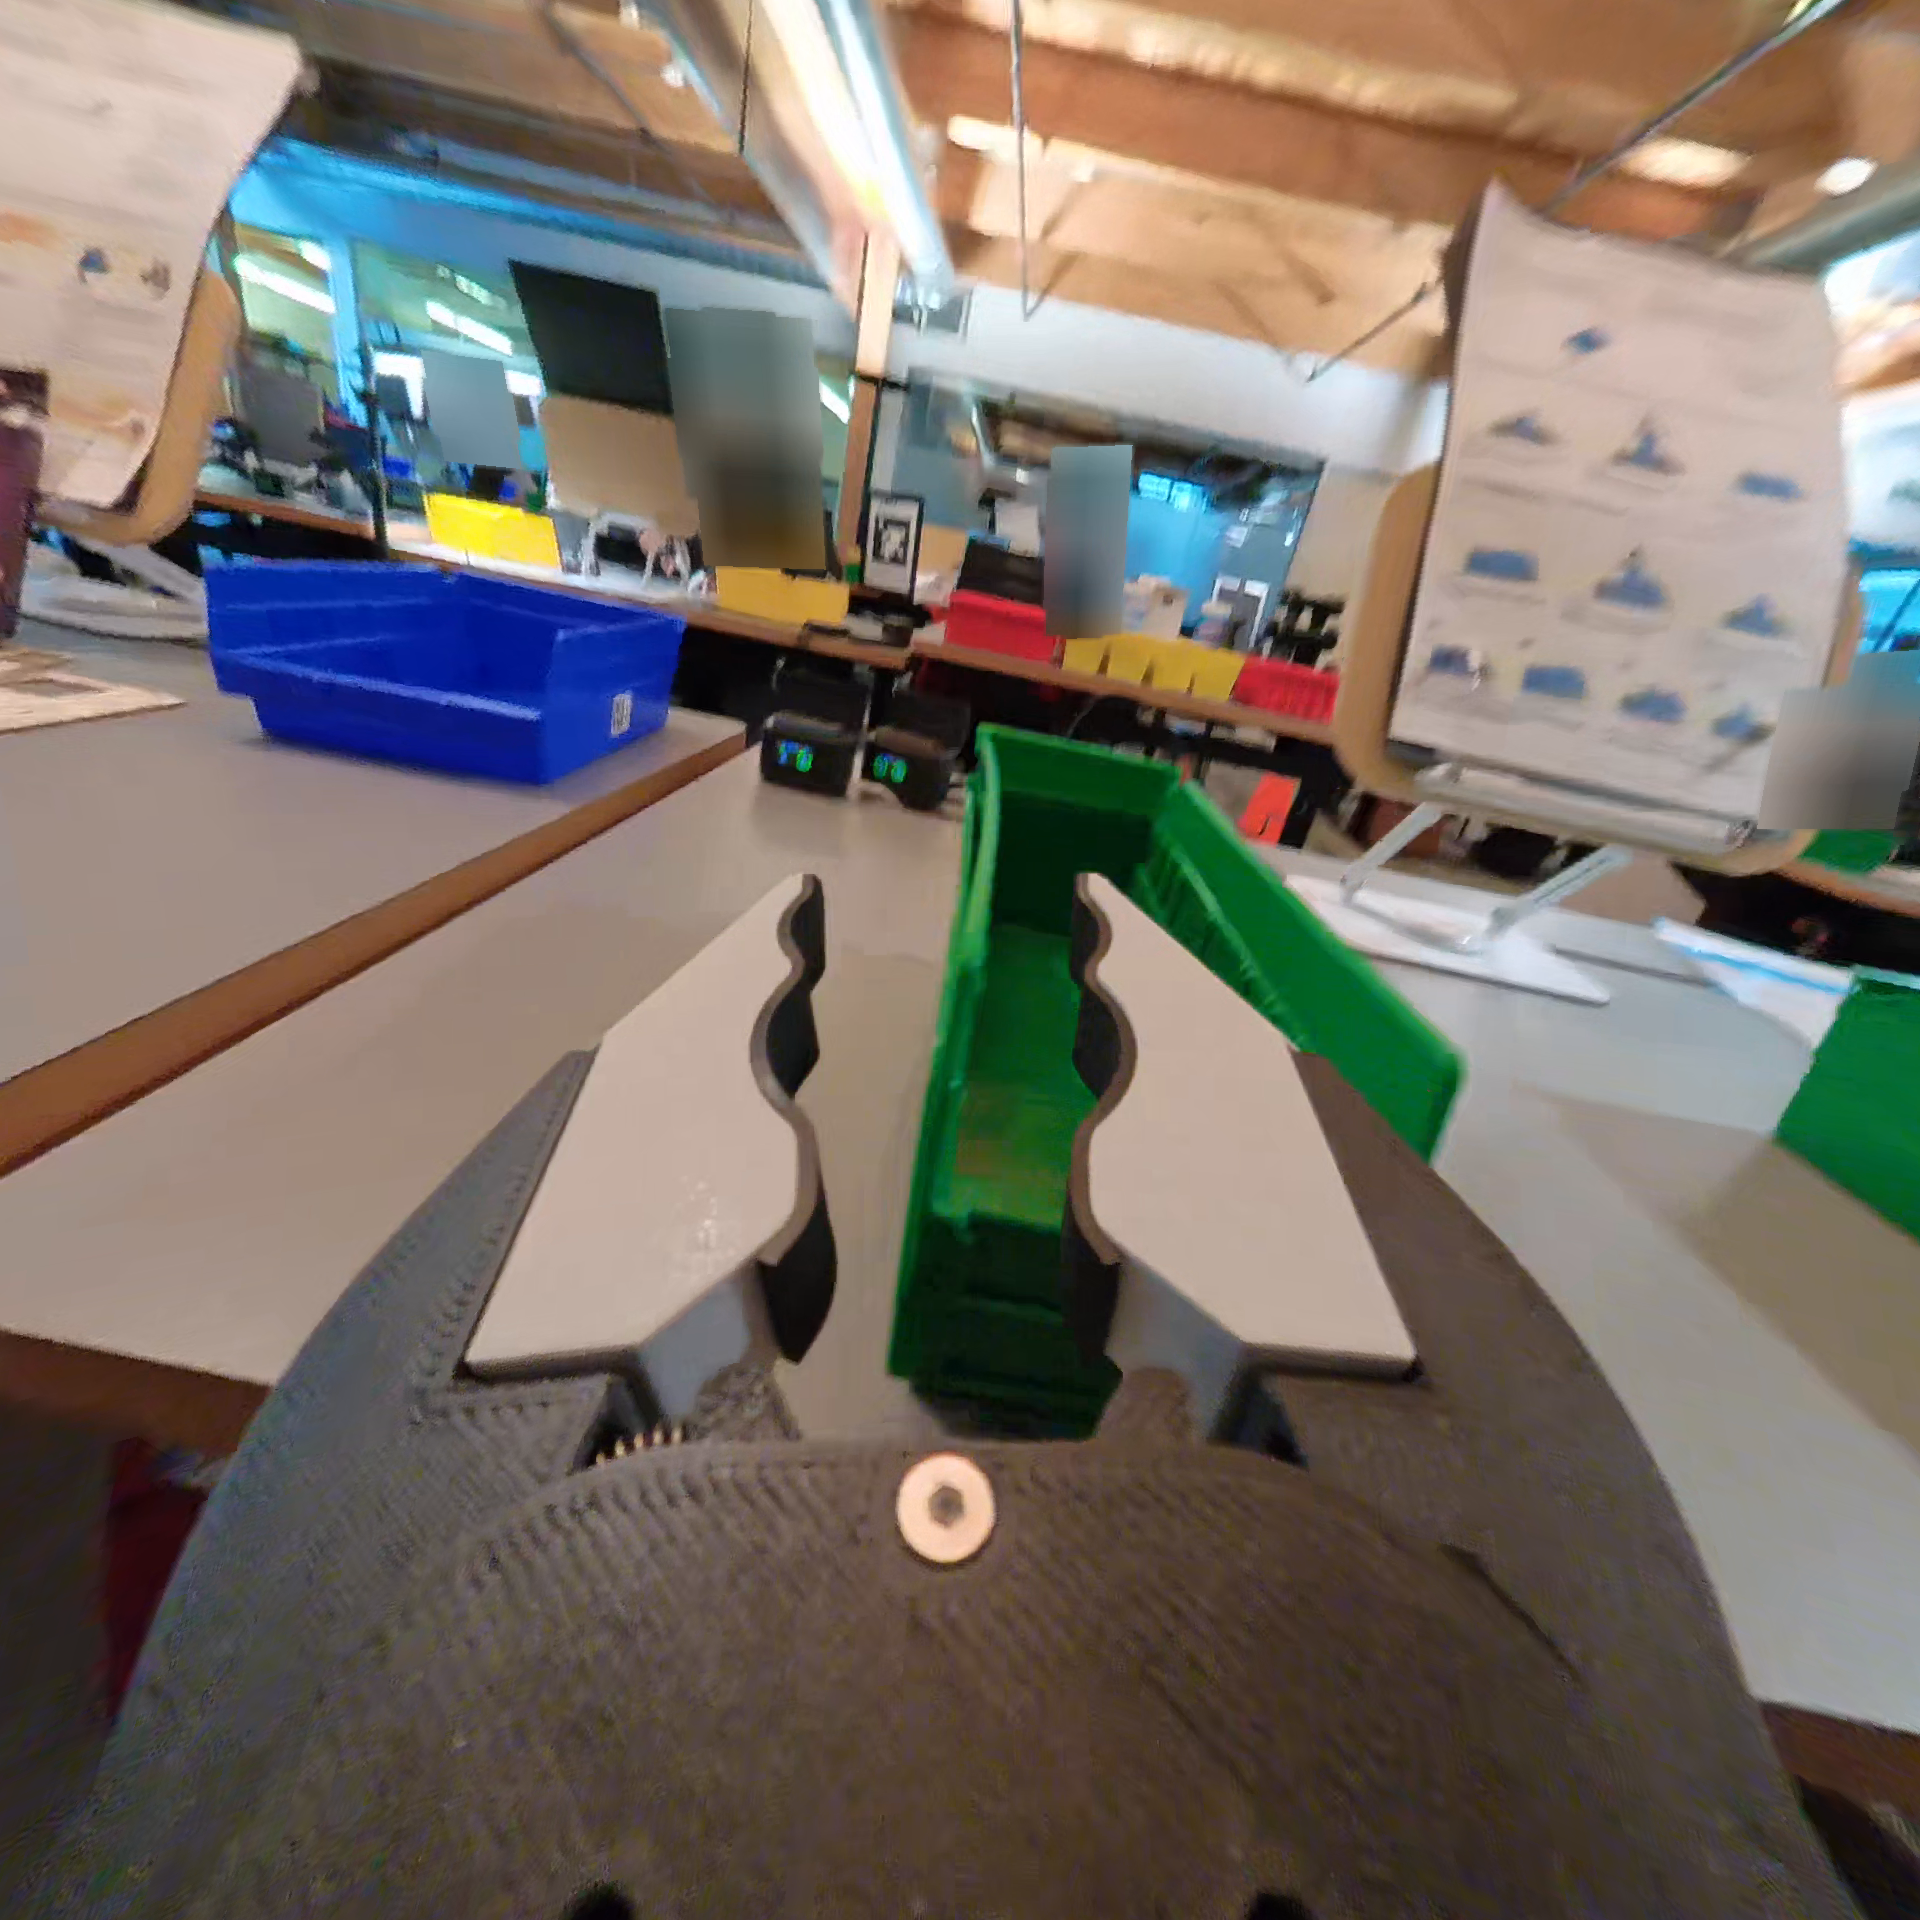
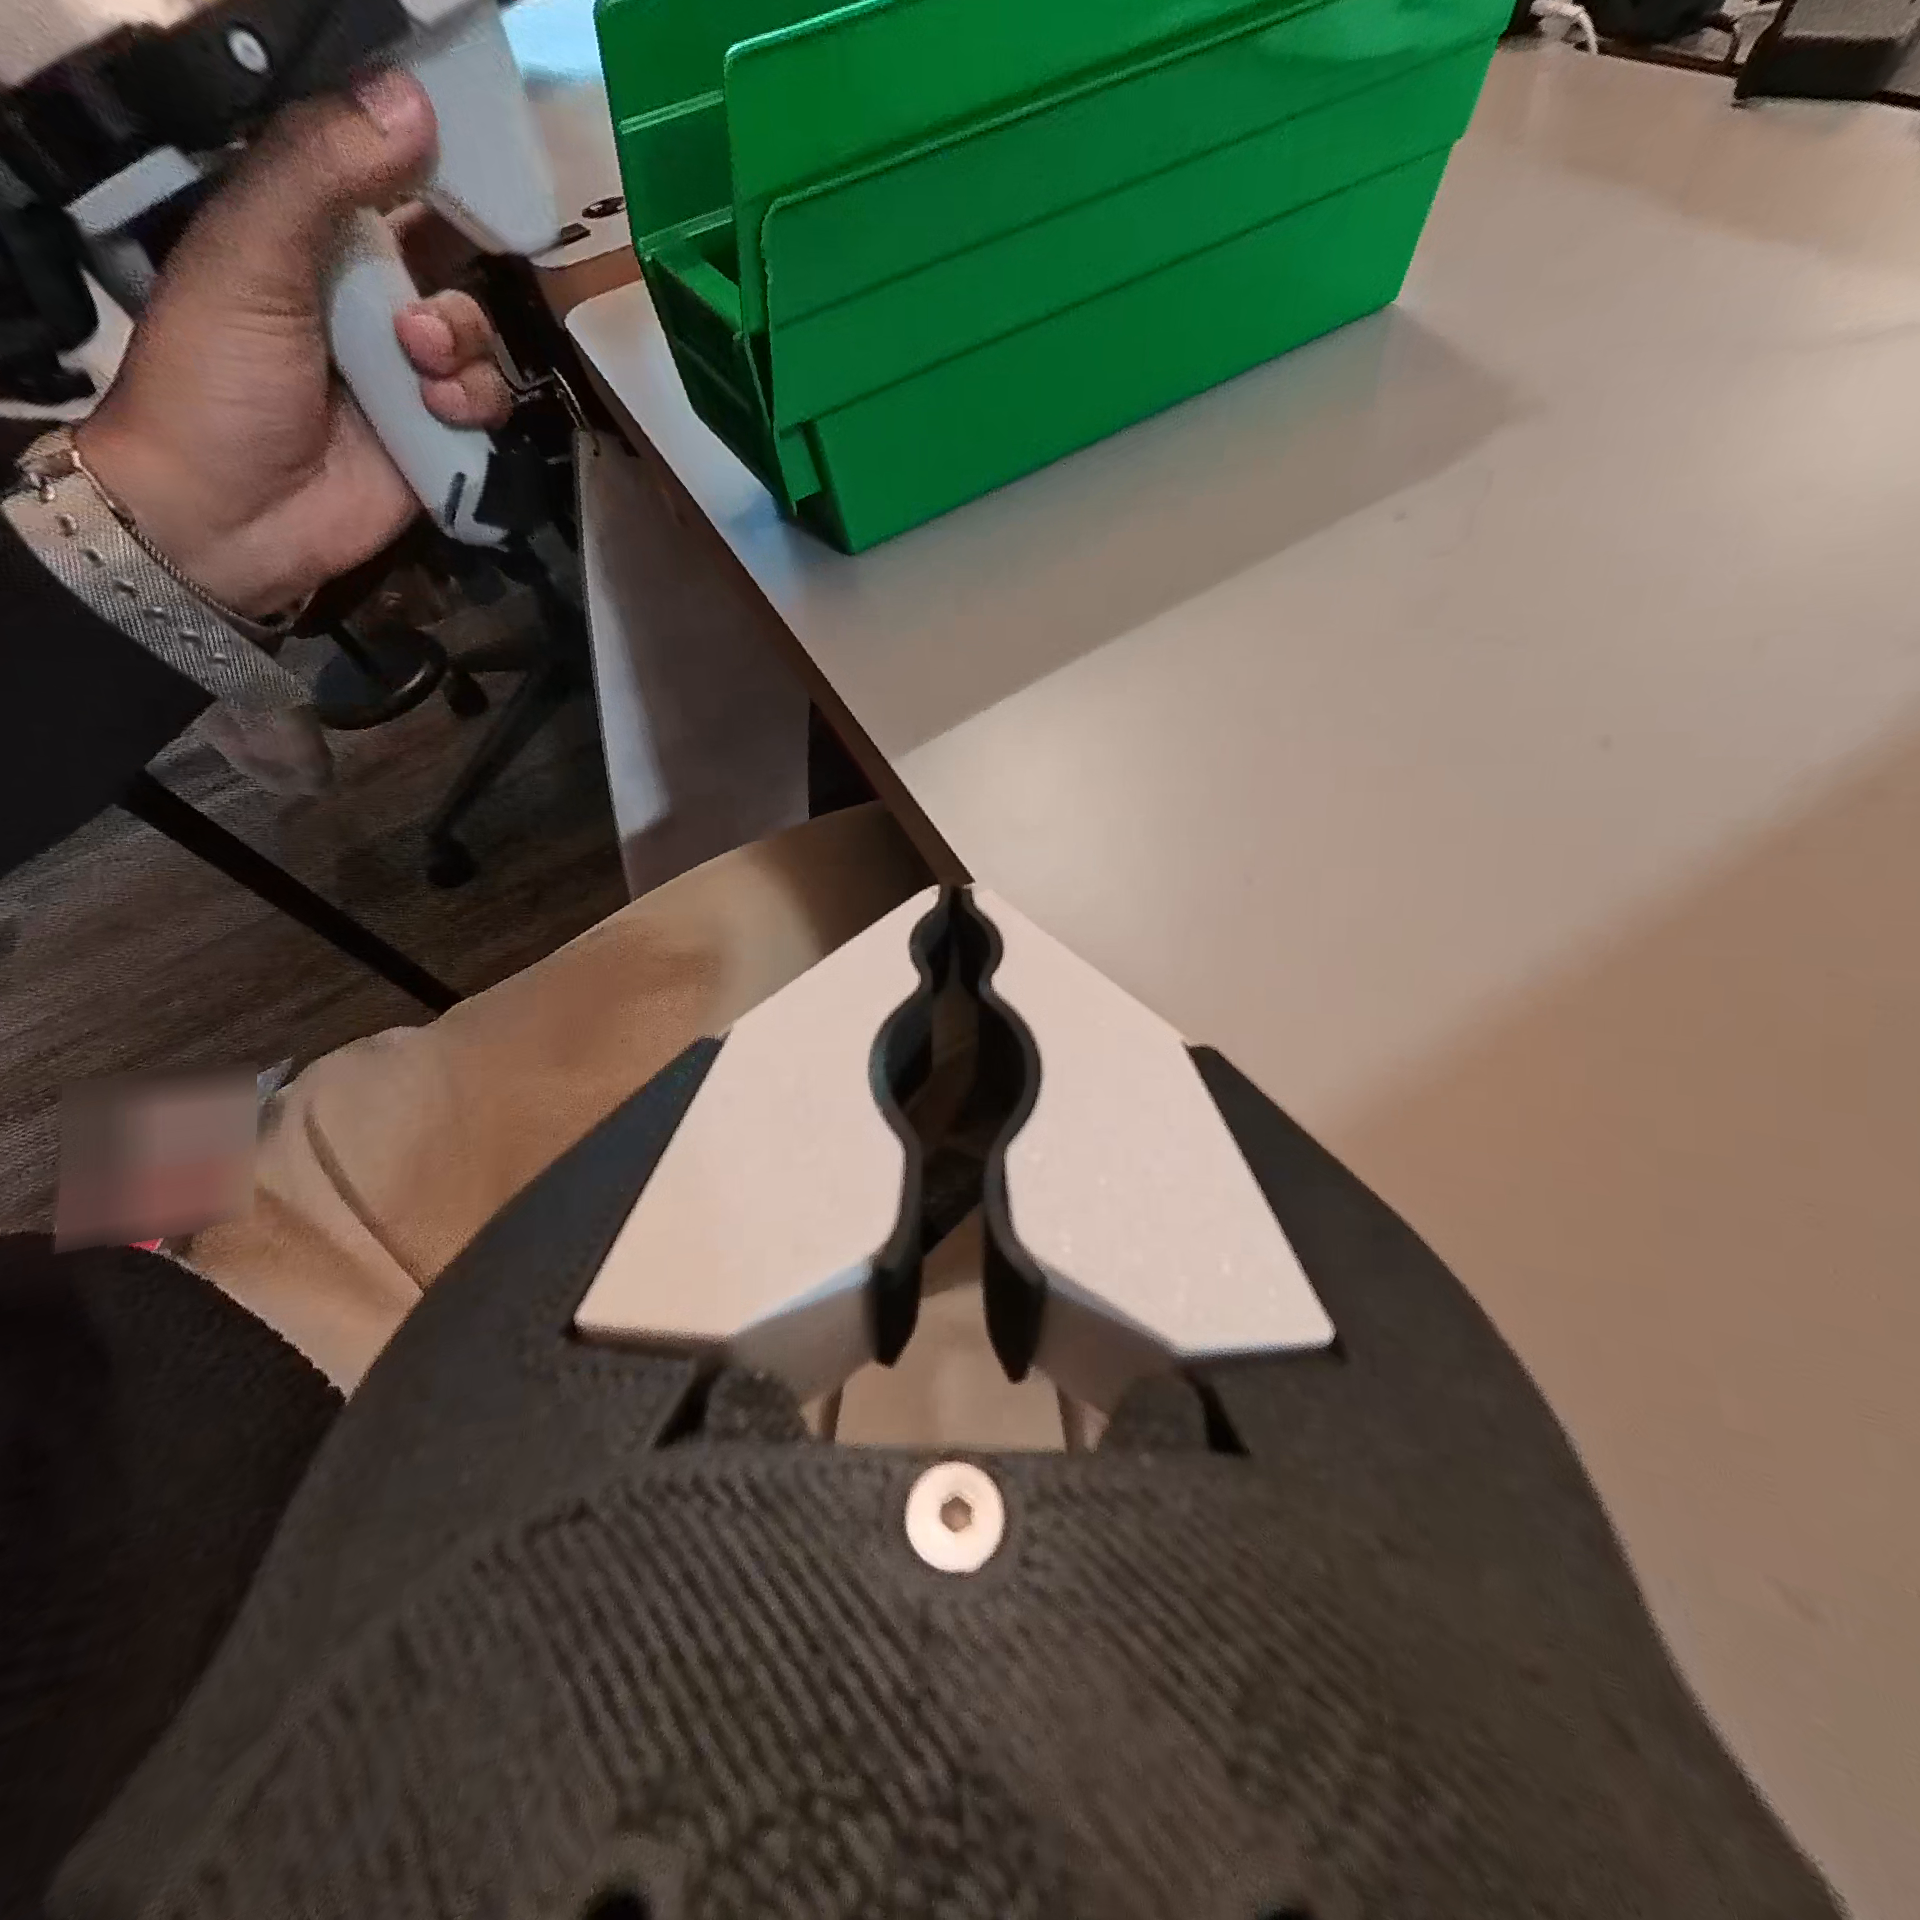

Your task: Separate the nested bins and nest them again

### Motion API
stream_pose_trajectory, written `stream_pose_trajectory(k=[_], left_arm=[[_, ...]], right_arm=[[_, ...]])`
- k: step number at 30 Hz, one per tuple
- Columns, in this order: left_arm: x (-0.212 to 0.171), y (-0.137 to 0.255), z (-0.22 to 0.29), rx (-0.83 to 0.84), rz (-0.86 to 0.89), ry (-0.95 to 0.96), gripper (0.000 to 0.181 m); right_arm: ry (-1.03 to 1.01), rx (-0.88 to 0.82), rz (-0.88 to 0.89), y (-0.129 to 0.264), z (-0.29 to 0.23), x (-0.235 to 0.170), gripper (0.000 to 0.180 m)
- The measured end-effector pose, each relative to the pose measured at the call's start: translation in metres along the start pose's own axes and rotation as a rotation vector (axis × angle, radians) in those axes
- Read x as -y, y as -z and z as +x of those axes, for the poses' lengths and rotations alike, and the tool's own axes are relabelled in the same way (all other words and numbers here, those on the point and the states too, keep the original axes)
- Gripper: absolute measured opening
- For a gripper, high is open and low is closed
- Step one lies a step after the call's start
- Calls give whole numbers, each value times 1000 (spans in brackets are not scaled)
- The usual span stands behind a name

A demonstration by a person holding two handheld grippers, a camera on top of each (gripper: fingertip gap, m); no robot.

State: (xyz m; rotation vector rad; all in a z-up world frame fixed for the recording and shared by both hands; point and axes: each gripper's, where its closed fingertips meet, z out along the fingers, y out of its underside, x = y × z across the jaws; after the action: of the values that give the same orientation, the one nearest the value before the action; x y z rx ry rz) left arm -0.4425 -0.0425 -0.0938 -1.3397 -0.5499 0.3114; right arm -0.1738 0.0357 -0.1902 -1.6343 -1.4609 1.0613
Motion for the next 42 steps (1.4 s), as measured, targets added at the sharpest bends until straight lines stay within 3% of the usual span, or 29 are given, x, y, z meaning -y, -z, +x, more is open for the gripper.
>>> stream_pose_trajectory(k=[5, 16, 20, 42], left_arm=[[-17, -10, 4, -103, -117, 51, 43], [-31, -38, -9, -56, -204, -104, 39], [-32, -43, 2, -146, -213, -141, 2], [4, -41, 0, -142, -41, 39, 0]], right_arm=[[11, -10, -7, 0, 1, -2, 0], [-15, -88, -11, 20, 17, -13, 0], [-36, -113, -9, 28, 22, -16, 0], [-30, -137, -18, 32, 25, -20, 0]])
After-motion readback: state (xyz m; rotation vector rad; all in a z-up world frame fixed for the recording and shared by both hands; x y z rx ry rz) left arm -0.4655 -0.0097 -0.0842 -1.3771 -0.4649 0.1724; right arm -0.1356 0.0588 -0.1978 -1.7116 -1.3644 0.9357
